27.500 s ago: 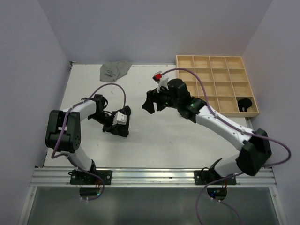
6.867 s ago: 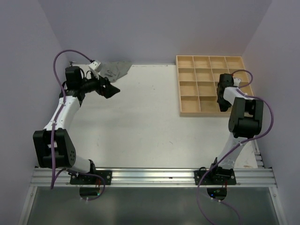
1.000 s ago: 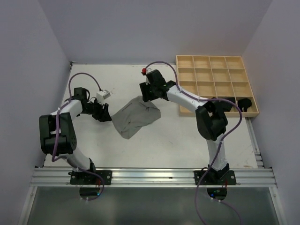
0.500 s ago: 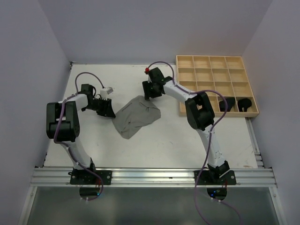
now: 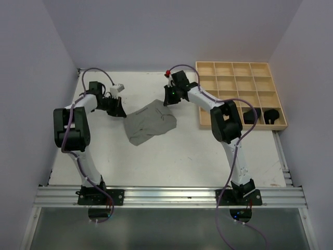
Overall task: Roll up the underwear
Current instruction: Flatten the underwear
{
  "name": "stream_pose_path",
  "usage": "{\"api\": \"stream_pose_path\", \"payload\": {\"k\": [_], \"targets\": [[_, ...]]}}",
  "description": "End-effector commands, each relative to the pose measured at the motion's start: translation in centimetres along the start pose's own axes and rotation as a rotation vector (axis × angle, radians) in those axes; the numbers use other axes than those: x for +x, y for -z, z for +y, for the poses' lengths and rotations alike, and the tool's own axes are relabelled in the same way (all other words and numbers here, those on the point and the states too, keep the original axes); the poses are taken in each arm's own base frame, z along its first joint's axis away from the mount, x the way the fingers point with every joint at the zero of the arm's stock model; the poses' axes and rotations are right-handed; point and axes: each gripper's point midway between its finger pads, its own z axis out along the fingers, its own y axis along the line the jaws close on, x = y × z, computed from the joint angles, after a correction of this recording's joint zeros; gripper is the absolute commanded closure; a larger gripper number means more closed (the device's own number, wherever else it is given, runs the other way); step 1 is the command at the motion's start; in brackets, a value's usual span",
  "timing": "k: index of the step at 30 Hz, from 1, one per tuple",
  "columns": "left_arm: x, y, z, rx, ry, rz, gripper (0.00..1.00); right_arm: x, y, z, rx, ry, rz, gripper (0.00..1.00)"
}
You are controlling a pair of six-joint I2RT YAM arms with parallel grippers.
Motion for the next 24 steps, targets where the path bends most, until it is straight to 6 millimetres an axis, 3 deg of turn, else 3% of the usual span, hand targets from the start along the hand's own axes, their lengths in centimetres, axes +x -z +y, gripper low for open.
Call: {"api": "stream_pose_path", "payload": {"k": [1, 3, 4, 5, 6, 7, 8, 9, 10, 11, 12, 13, 14, 15, 16, 17, 19, 21, 23, 24], "targets": [[-7.6, 3.8, -0.2, -0.047, -0.167, -0.174, 1.00, -9.7, 8.0, 2.1, -0.115, 0.060, -0.291, 1.00], [-10.5, 6.5, -1.5, -0.049, -0.267, -0.259, 1.00, -12.1, 11.3, 3.9, -0.172, 0.118, -0.374, 1.00], [-11.0, 7.4, -2.1, -0.049, -0.308, -0.280, 1.00, -12.5, 12.4, 4.2, -0.183, 0.165, -0.399, 1.00], [-11.0, 8.0, -3.2, -0.021, -0.358, -0.297, 1.00, -13.4, 14.9, 5.3, -0.201, 0.207, -0.447, 1.00], [-11.7, 9.9, -4.5, -0.047, -0.458, -0.336, 1.00, -12.8, 15.7, 6.3, -0.252, 0.250, -0.452, 1.00], [-11.4, 10.4, -5.5, -0.036, -0.505, -0.345, 1.00, -12.5, 16.7, 6.9, -0.276, 0.304, -0.471, 1.00], [-9.7, 10.2, -6.5, 0.008, -0.534, -0.333, 1.00, -12.0, 17.6, 7.6, -0.305, 0.343, -0.483, 1.00], [-8.8, 11.6, -8.0, -0.002, -0.651, -0.333, 1.00, -10.9, 19.6, 8.8, -0.341, 0.392, -0.506, 0.98], [-7.4, 11.8, -8.9, 0.013, -0.700, -0.319, 1.00, -9.5, 20.3, 9.9, -0.387, 0.470, -0.503, 0.97], [-4.6, 11.1, -9.4, 0.050, -0.721, -0.285, 1.00, -8.2, 21.3, 10.5, -0.393, 0.532, -0.499, 0.96], [-2.6, 11.9, -10.7, 0.045, -0.839, -0.264, 1.00, -7.4, 24.2, 11.8, -0.398, 0.602, -0.536, 0.94], [-0.5, 11.7, -11.2, 0.061, -0.882, -0.235, 0.99, -3.5, 23.0, 12.1, -0.393, 0.684, -0.480, 0.80], [3.6, 10.6, -11.3, 0.096, -0.888, -0.173, 0.67, -1.7, 23.2, 12.2, -0.368, 0.725, -0.464, 0.67], [5.4, 11.2, -12.1, 0.084, -1.018, -0.158, 0.52, 0.0, 23.2, 12.0, -0.333, 0.752, -0.443, 0.53], [6.9, 11.0, -12.0, 0.071, -1.046, -0.144, 0.41, 3.2, 23.6, 12.0, -0.317, 0.782, -0.425, 0.35], [9.7, 10.2, -11.4, 0.060, -1.024, -0.106, 0.30, 3.7, 23.7, 11.2, -0.268, 0.766, -0.438, 0.18], [9.9, 11.0, -11.5, -0.022, -1.075, -0.135, 0.28, 5.8, 24.4, 9.6, -0.221, 0.718, -0.434, 0.13], [9.8, 11.3, -11.9, -0.054, -1.044, -0.169, 0.26, 6.1, 24.7, 8.3, -0.150, 0.681, -0.453, 0.13], [9.3, 11.6, -12.2, -0.058, -1.021, -0.192, 0.27, 7.3, 24.0, 7.7, -0.147, 0.629, -0.408, 0.16], [9.0, 11.6, -12.2, -0.059, -0.975, -0.203, 0.28, 7.2, 23.8, 7.4, -0.130, 0.602, -0.396, 0.25]]}}
